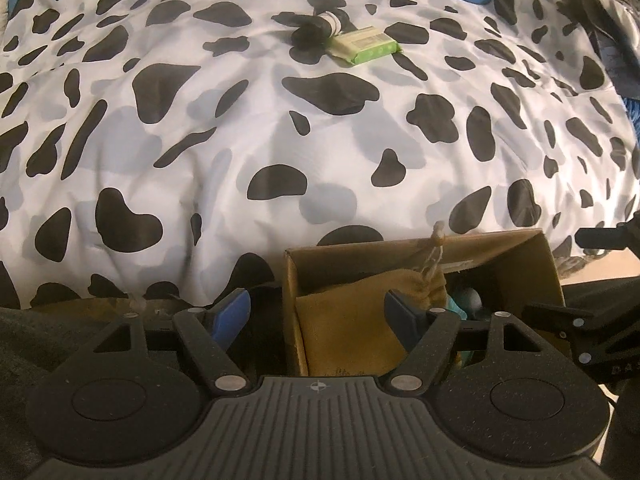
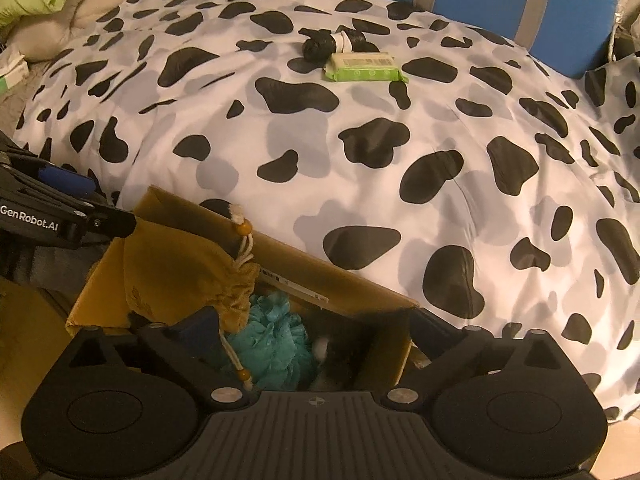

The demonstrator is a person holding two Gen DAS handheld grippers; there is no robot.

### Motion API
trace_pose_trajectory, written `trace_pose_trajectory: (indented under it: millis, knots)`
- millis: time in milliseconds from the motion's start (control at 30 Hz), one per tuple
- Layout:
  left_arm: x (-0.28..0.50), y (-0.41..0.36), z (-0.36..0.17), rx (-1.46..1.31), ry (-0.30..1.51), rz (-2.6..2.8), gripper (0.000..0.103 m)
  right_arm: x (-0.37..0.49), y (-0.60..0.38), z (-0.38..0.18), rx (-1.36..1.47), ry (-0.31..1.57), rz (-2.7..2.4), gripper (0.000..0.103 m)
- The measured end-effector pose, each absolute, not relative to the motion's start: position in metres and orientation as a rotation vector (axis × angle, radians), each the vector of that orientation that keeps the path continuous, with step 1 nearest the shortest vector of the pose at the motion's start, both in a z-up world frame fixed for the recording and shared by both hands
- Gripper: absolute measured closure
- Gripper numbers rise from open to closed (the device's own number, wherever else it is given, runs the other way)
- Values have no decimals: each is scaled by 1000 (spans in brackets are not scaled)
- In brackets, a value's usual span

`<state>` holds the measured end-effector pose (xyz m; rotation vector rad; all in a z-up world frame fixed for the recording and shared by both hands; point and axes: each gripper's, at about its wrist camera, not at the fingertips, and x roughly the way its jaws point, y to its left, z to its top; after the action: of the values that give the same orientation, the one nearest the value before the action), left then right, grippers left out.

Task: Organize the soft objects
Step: 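Carry the pouch with the left gripper while the right carries the earbud case into the cardboard box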

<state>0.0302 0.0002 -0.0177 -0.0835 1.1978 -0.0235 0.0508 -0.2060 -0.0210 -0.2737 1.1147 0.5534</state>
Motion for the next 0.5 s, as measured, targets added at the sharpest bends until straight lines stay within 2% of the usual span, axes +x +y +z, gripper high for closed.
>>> trace_pose_trajectory:
  millis: [500]
  knots:
    - [31,-5,-21,-52,1215,-33,30,55,-204,-28,-300,1155,508,0]
